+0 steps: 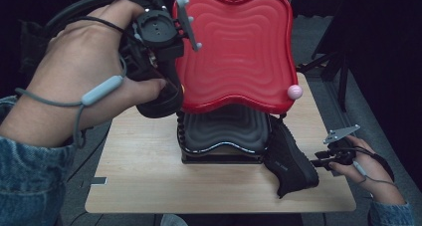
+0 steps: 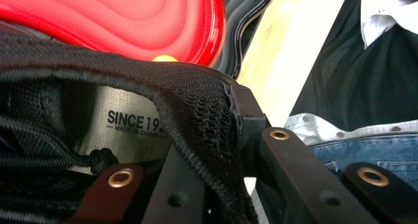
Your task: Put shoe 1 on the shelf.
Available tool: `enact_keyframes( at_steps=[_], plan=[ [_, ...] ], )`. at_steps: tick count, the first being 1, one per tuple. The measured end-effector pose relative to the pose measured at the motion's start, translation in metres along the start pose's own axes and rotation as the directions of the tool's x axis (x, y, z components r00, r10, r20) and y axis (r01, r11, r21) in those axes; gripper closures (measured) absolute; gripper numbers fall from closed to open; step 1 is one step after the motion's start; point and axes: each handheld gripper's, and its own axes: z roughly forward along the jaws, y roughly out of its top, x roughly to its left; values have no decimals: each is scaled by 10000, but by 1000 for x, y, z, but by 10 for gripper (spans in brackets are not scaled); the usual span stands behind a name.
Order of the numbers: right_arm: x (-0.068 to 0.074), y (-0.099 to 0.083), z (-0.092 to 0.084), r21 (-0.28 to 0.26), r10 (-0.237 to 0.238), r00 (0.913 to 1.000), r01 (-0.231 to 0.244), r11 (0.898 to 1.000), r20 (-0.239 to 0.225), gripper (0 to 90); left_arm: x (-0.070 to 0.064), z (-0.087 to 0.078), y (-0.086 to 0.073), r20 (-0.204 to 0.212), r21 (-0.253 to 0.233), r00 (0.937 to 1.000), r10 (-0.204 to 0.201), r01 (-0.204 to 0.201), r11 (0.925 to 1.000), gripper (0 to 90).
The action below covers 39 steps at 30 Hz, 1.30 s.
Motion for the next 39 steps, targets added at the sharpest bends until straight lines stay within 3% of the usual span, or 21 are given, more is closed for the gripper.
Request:
enact_keyframes(
  at_steps=[6, 9, 11, 21, 28, 32, 39],
  plan=[
    [-4, -3, -2, -85, 30, 10000, -30, 10000, 7, 621, 0, -3, 14, 8, -153, 9997, 239, -238, 9996, 862],
    [-4, -4, -3, -136, 37, 10000, -37, 9999, -40, 622, 0, -3, 26, -196, -171, 9979, 620, -623, 9979, 861],
    [-5, -6, -6, -207, 66, 9999, -67, 9998, -78, 622, 2, -1, 38, -198, -342, 9958, 899, -905, 9953, 860],
    [-8, -10, -8, -332, 76, 9998, -82, 9994, -186, 622, 6, 15, 77, -246, -448, 9894, 1433, -1443, 9885, 859],
    [-8, -11, -6, -324, 29, 9996, -37, 9995, -265, 622, 17, 31, 88, -195, -853, 9878, 1547, -1558, 9841, 857],
    [-7, -11, -5, -274, 0, 9996, -8, 9996, -293, 623, 23, 37, 93, -273, -716, 9874, 1559, -1575, 9849, 852],
    [-6, -10, 0, -122, -68, 9993, 63, 9999, -375, 622, 31, 44, 91, -196, -1212, 9845, 1743, -1754, 9770, 850]
  ],
)
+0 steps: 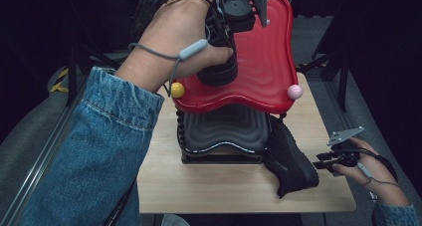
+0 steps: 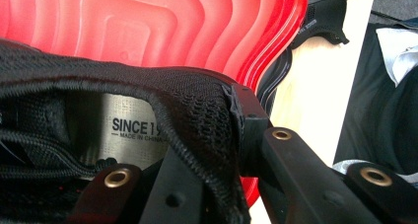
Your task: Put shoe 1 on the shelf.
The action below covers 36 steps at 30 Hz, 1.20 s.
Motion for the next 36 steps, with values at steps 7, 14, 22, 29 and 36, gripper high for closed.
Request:
enact_keyframes(
  at_steps=[7, 14, 22, 29, 36],
  plan=[
    [1, 0, 0, 29, -43, 10000, 43, 10000, -14, 621, -4, 18, 0, 442, 255, 9988, 217, -228, 9994, 855],
    [4, 2, 2, 109, -83, 10000, 83, 9999, 0, 618, -6, 29, -2, 418, 571, 9989, 190, -214, 9981, 856],
    [4, 2, 2, 133, -97, 10000, 98, 9999, -7, 615, -7, 38, -6, 582, 716, 9983, 78, -120, 9974, 852],
    [2, 0, 0, 66, -27, 10000, 27, 10000, 58, 613, -5, 39, -10, 746, 596, 9966, -342, 298, 9978, 737],
    [1, -1, -2, 16, -4, 9999, 4, 10000, 113, 609, -4, 31, -15, 298, 367, 9960, -846, 835, 9958, 511]
  ],
)
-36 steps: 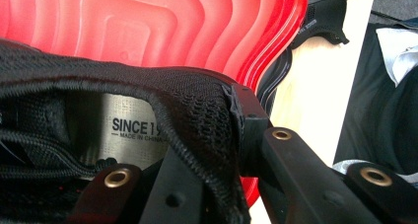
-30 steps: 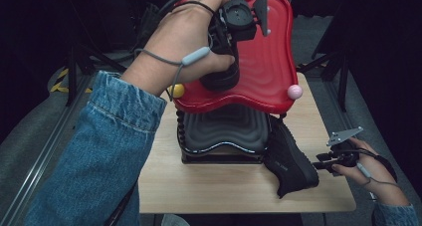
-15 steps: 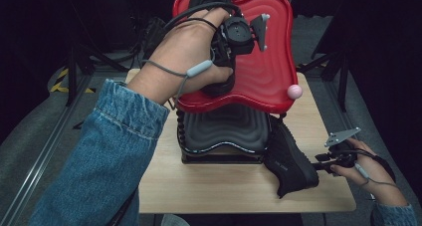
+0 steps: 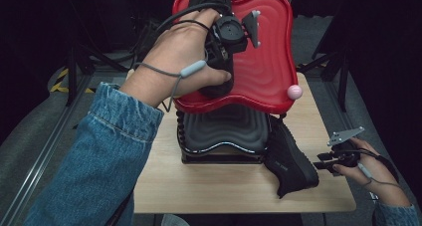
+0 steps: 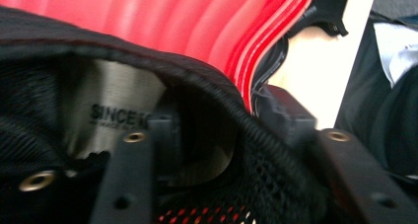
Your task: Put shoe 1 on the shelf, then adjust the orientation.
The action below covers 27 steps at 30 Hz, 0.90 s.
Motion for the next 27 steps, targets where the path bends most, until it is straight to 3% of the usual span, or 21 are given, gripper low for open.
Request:
enact_keyframes(
  at_steps=[4, 7, 11, 13, 17, 19, 27],
  plan=[
    [0, 0, 1, 35, 30, 10000, -30, 10000, -46, 607, -4, -17, -1, -287, -157, 9995, -93, 88, 9998, 480],
    [0, 2, 2, 52, 4, 10000, -4, 10000, -69, 607, -5, -33, -5, -574, -868, 9983, -111, 61, 9962, 482],
    [1, 3, 1, 17, -51, 10000, 51, 10000, -54, 605, -8, -48, -15, -673, -1268, 9968, -433, 345, 9913, 474],
    [1, 3, 1, 27, -36, 10000, 36, 10000, -65, 606, -9, -56, -20, -793, -1179, 9963, -339, 244, 9927, 477],
    [1, 4, 4, 124, -59, 10000, 60, 9999, -59, 606, -13, -71, -34, -856, -1216, 9932, -790, 683, 9902, 474],
    [1, 4, 4, 138, -60, 9999, 61, 9999, -91, 607, -11, -75, -42, -951, -1198, 9925, -770, 654, 9906, 475],
    [1, 6, 5, 154, -96, 9999, 96, 9998, -56, 610, -5, -76, -79, -1059, -805, 9823, -1545, 1464, 9859, 476]
  ],
)
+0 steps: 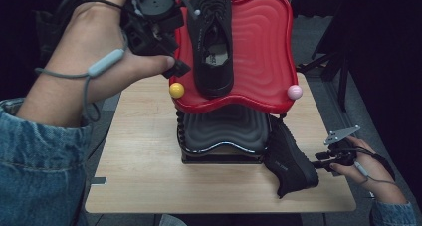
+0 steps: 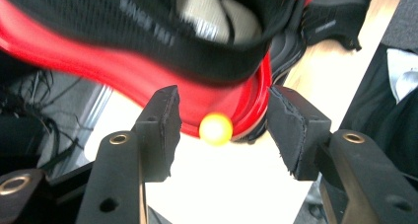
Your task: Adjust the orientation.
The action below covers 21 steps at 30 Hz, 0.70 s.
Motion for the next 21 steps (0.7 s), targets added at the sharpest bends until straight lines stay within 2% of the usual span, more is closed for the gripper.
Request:
enact_keyframes(
  at_steps=[5, 9, 13, 15, 19, 21],
  plan=[
    [0, 1, 3, 77, -16, 10000, 17, 10000, -30, 611, 8, 3, -20, 56, 312, 9994, -355, 353, 9989, 481],
    [-1, 1, 2, 73, 3, 10000, -3, 10000, -28, 611, 13, 14, -38, 245, 508, 9979, -594, 581, 9970, 497],
    [1, 1, -1, -74, -3, 9999, 2, 10000, -167, 611, 18, 36, -58, 607, 690, 9938, -929, 887, 9937, 498],
    [3, 2, -5, -184, -21, 9999, 18, 9998, -148, 612, 20, 46, -66, 636, 857, 9924, -1051, 995, 9913, 490],
    [4, 3, -12, -411, -30, 9999, 25, 9992, -121, 610, 23, 71, -84, 649, 999, 9920, -1086, 1018, 9898, 481],
    [3, 2, -14, -453, 13, 9999, -19, 9990, -141, 610, 24, 85, -93, 880, 1091, 9893, -1164, 1066, 9883, 477]
  ],
)
